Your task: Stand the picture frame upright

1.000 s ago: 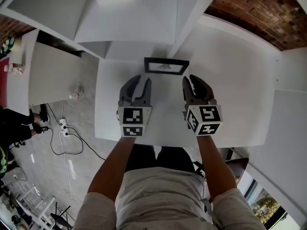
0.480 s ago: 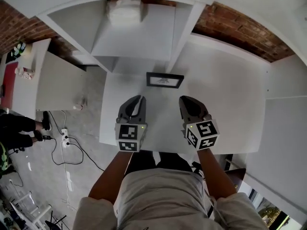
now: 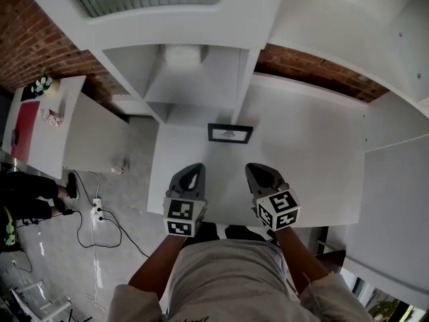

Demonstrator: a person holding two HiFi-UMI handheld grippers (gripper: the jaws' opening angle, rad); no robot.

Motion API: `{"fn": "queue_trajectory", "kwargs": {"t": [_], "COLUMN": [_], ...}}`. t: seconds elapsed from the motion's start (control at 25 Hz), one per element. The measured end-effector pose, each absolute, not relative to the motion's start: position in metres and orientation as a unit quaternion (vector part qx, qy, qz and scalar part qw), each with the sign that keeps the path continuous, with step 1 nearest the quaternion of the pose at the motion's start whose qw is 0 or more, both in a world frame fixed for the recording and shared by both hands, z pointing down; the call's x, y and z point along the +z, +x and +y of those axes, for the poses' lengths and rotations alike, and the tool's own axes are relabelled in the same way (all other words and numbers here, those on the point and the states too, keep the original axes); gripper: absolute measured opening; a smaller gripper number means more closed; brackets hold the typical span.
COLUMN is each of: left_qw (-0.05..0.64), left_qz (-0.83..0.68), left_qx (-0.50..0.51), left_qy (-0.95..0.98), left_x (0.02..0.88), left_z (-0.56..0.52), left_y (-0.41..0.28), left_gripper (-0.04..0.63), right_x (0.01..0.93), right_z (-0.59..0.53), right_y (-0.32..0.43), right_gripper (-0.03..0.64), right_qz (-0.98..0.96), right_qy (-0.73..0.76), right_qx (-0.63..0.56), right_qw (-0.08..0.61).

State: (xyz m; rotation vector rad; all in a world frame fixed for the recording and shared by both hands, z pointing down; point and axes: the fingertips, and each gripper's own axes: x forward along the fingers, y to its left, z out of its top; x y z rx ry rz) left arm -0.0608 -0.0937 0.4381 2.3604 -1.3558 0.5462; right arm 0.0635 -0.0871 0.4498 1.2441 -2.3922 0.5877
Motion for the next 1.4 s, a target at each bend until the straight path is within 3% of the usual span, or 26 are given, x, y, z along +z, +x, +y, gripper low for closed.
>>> {"fn": "queue_trajectory", "kwargs": {"t": [1.4], "left_qw": [0.168], "left_qz": [-0.497], "left_qx": [0.183], "left_qy": [0.831], "left_x": [0.389], "left_z": [-0.046], "left_y": [-0.065], "left_gripper": [0.015], "right_x": [0.397], "right_z": [-0.046], "right_y": [0.03], "right_gripper": [0.028], "right_qz": [-0.882], "right_qy": [0.386], "right_qx": [0.201], "right_qw": [0.181]}}
